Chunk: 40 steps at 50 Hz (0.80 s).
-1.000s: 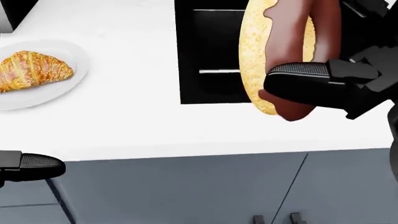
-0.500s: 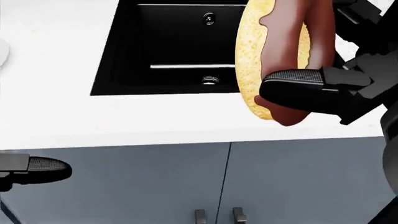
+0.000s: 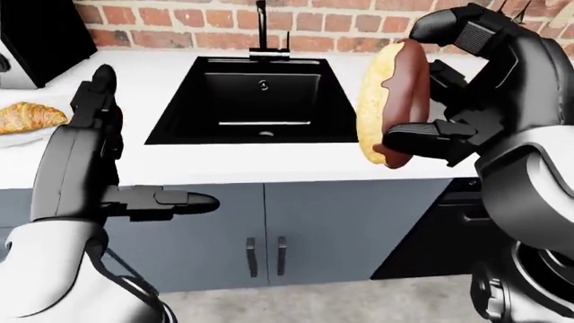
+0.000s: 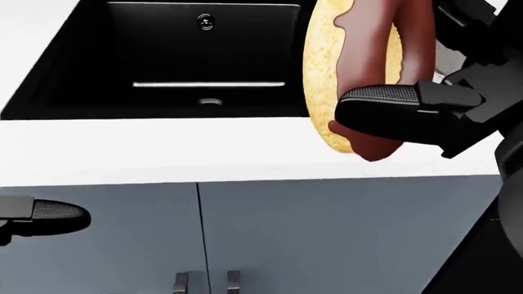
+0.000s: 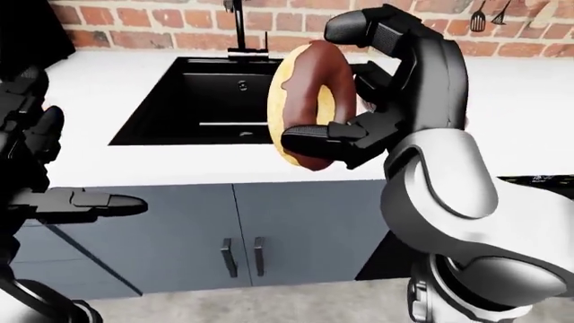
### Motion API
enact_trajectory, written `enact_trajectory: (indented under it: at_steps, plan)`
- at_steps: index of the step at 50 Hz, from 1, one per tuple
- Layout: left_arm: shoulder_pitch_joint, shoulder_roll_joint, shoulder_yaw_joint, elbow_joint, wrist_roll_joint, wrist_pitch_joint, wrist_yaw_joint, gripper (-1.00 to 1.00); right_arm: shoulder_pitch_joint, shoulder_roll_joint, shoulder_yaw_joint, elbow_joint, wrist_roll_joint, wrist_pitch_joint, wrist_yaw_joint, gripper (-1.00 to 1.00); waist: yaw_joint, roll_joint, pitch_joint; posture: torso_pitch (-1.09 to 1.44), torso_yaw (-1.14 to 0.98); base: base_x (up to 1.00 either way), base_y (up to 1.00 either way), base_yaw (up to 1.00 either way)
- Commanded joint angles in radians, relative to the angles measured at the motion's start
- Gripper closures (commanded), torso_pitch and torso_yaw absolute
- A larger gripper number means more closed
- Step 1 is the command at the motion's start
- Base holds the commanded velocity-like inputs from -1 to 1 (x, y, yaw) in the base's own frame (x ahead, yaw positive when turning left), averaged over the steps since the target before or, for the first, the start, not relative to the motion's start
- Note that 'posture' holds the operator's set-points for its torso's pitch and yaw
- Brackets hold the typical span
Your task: Place the pastries on the plates.
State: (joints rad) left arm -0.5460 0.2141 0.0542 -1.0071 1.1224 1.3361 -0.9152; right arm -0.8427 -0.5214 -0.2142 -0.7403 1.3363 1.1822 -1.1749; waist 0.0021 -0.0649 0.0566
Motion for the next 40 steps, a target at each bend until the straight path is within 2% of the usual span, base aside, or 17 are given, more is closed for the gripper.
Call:
enact_trajectory:
  at_steps: [1, 9, 11, 12, 16, 19, 21, 22, 23, 24, 25, 26, 31, 35, 37, 38, 40]
  plan:
    - [-0.026, 0.017, 0.014, -0.017, 0.006, -0.018, 0.004, -1.00, -0.041, 0.000, 0.002, -0.004, -0.022, -0.023, 0.013, 1.00, 0.010, -0.007, -0.023, 0.00, 0.00, 0.00, -0.47, 0.00]
    - [-0.013, 0.016, 0.011, -0.029, 0.008, -0.018, 0.003, -1.00, -0.036, 0.011, -0.012, -0.014, -0.033, -0.008, 0.023, 1.00, 0.020, 0.066, -0.011, 0.00, 0.00, 0.00, -0.46, 0.00]
    - [-0.014, 0.016, 0.009, -0.030, 0.012, -0.016, 0.000, -1.00, -0.036, 0.007, -0.016, -0.014, -0.027, -0.008, 0.020, 1.00, 0.019, 0.108, -0.025, 0.00, 0.00, 0.00, -0.46, 0.00]
    - [-0.015, 0.019, 0.010, -0.030, 0.015, -0.016, -0.003, -1.00, -0.038, 0.005, -0.017, -0.014, -0.019, -0.008, 0.016, 1.00, 0.028, 0.096, -0.026, 0.00, 0.00, 0.00, -0.46, 0.00]
    - [-0.008, 0.018, 0.010, -0.037, 0.024, -0.016, -0.013, -1.00, -0.030, 0.002, -0.014, -0.020, -0.015, -0.016, 0.011, 1.00, 0.011, 0.105, -0.038, 0.00, 0.00, 0.00, -0.46, 0.00]
    - [-0.005, 0.007, 0.012, -0.035, 0.018, -0.025, -0.005, -1.00, -0.030, -0.004, -0.015, -0.020, -0.009, -0.018, 0.008, 1.00, 0.011, 0.084, -0.027, 0.00, 0.00, 0.00, -0.47, 0.00]
    - [0.000, 0.001, 0.015, -0.034, 0.010, -0.033, 0.002, -1.00, -0.021, -0.004, -0.013, -0.023, -0.013, -0.020, 0.011, 1.00, 0.015, 0.055, -0.023, 0.00, 0.00, 0.00, -0.46, 0.00]
    - [-0.001, 0.002, 0.016, -0.033, 0.009, -0.034, 0.004, -1.00, -0.024, -0.003, -0.014, -0.022, -0.009, -0.021, 0.007, 1.00, 0.018, 0.030, -0.028, 0.00, 0.00, 0.00, -0.46, 0.00]
    - [-0.001, 0.002, 0.017, -0.033, 0.007, -0.033, 0.004, -1.00, -0.025, -0.004, -0.014, -0.022, -0.007, -0.020, 0.006, 1.00, 0.019, -0.016, -0.040, 0.00, 0.00, 0.00, -0.45, 0.00]
    - [-0.001, 0.003, 0.017, -0.034, 0.006, -0.033, 0.005, -1.00, -0.023, -0.004, -0.014, -0.025, -0.005, -0.021, 0.005, 1.00, 0.024, -0.032, -0.049, 0.00, 0.00, 0.00, -0.48, 0.00]
    - [0.002, 0.003, 0.016, -0.034, 0.006, -0.034, 0.005, -1.00, -0.022, -0.005, -0.015, -0.025, -0.003, -0.021, 0.004, 1.00, 0.011, -0.012, -0.023, 0.00, 0.00, 0.00, -0.46, 0.00]
    - [0.003, 0.001, 0.017, -0.035, 0.004, -0.034, 0.008, -1.00, -0.020, -0.006, -0.015, -0.027, 0.001, -0.022, 0.002, 1.00, 0.017, -0.014, -0.017, 0.00, 0.00, 0.00, -0.47, 0.00]
    - [0.012, -0.004, 0.012, -0.040, -0.001, -0.037, 0.015, -1.00, -0.015, -0.003, -0.007, -0.026, -0.013, -0.028, 0.010, 1.00, 0.018, 0.035, -0.010, 0.00, 0.00, 0.00, -0.47, 0.00]
    - [0.014, -0.002, 0.011, -0.039, -0.003, -0.037, 0.016, -1.00, -0.015, 0.002, -0.010, -0.025, -0.022, -0.023, 0.016, 1.00, 0.018, 0.070, -0.014, 0.00, 0.00, 0.00, -0.46, 0.00]
    - [0.013, -0.001, 0.010, -0.037, -0.002, -0.037, 0.018, -1.00, -0.011, 0.004, -0.011, -0.030, -0.022, -0.023, 0.016, 1.00, 0.016, 0.119, -0.031, 0.00, 0.00, 0.00, -0.47, 0.00]
    - [0.012, -0.003, 0.009, -0.036, -0.004, -0.038, 0.020, -1.00, -0.011, 0.005, -0.011, -0.030, -0.024, -0.022, 0.016, 1.00, 0.024, 0.087, -0.026, 0.00, 0.00, 0.00, -0.46, 0.00]
    - [0.014, -0.003, 0.008, -0.037, -0.004, -0.039, 0.021, -1.00, -0.010, 0.007, -0.010, -0.031, -0.024, -0.022, 0.017, 1.00, 0.015, 0.108, -0.036, 0.00, 0.00, 0.00, -0.46, 0.00]
